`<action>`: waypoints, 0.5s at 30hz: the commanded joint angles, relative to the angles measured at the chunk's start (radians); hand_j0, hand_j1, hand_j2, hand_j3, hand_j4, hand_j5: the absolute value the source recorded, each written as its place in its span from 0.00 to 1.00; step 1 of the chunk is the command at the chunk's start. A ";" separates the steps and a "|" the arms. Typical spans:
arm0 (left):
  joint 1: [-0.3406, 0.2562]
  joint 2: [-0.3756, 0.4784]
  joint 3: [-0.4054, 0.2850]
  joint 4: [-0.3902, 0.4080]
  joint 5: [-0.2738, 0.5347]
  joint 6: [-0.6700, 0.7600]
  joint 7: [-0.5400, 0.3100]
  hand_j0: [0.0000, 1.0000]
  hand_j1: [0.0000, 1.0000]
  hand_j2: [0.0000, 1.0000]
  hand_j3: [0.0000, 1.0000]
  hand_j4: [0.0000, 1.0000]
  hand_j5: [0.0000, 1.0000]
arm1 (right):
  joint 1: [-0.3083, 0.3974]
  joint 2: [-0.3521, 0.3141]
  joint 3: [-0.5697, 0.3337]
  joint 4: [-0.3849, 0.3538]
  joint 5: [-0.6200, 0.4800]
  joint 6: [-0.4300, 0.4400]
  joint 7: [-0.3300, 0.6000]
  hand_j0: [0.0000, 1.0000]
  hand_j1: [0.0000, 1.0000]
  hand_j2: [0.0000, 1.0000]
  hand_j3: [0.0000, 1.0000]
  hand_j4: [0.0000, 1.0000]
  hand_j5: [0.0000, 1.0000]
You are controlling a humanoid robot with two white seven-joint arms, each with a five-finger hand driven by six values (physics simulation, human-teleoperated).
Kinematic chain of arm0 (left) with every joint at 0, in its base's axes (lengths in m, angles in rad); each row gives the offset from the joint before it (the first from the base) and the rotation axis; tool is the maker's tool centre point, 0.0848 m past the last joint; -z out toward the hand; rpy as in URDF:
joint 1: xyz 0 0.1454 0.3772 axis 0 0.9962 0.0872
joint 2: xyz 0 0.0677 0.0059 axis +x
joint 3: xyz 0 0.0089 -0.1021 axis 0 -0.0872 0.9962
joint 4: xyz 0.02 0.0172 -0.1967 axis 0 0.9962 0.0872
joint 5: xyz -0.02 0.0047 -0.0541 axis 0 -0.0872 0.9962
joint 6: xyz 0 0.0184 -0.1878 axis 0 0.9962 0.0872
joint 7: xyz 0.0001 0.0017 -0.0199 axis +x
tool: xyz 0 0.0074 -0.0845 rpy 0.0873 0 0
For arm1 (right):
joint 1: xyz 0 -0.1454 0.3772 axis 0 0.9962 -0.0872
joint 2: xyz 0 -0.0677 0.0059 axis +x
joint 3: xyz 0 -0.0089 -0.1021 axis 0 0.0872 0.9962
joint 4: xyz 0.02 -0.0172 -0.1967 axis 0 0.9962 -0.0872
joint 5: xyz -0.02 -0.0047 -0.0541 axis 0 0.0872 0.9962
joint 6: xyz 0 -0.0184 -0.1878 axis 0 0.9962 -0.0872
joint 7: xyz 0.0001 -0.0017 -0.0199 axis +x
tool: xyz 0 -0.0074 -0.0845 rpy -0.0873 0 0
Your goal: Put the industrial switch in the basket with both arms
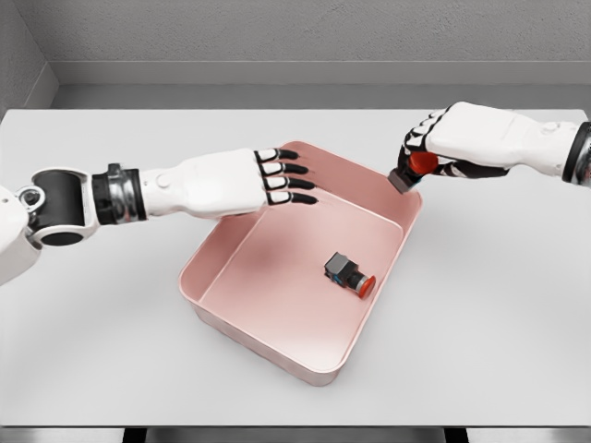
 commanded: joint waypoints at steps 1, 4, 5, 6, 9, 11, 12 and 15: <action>0.000 0.052 0.013 -0.008 0.028 0.000 0.002 1.00 1.00 1.00 1.00 1.00 1.00 | -0.003 0.011 0.018 0.001 -0.004 -0.045 0.000 0.54 0.54 0.54 0.54 0.54 0.54; 0.003 0.103 0.016 -0.008 0.063 0.000 0.002 1.00 1.00 1.00 1.00 1.00 1.00 | -0.014 0.020 0.035 0.001 -0.004 -0.063 0.000 0.54 0.54 0.54 0.54 0.54 0.54; 0.008 0.120 0.024 -0.008 0.065 0.000 0.002 1.00 1.00 1.00 1.00 1.00 1.00 | -0.018 0.023 0.041 0.001 -0.004 -0.079 0.000 0.54 0.54 0.54 0.54 0.54 0.54; 0.011 0.141 0.028 -0.008 0.079 0.000 0.002 1.00 1.00 1.00 1.00 1.00 1.00 | -0.028 0.033 0.049 -0.001 -0.004 -0.082 0.000 0.54 0.54 0.54 0.54 0.54 0.54; 0.043 0.190 0.041 -0.006 0.083 0.000 0.002 1.00 1.00 1.00 1.00 1.00 1.00 | -0.071 0.066 0.118 -0.001 -0.004 -0.082 0.000 0.54 0.54 0.54 0.54 0.54 0.54; 0.112 0.215 0.111 -0.006 0.089 0.000 0.002 1.00 1.00 1.00 1.00 1.00 1.00 | -0.083 0.077 0.138 -0.001 -0.004 -0.082 0.000 0.54 0.54 0.54 0.54 0.54 0.54; 0.120 0.227 0.117 -0.006 0.091 0.000 0.002 1.00 1.00 1.00 1.00 1.00 1.00 | -0.083 0.077 0.143 -0.001 -0.004 -0.082 0.000 0.55 0.55 0.55 0.55 0.55 0.55; 0.135 0.256 0.122 -0.006 0.108 0.000 0.002 1.00 1.00 1.00 1.00 1.00 1.00 | -0.087 0.079 0.143 0.001 -0.004 -0.080 0.000 0.73 0.73 0.73 0.73 0.73 0.73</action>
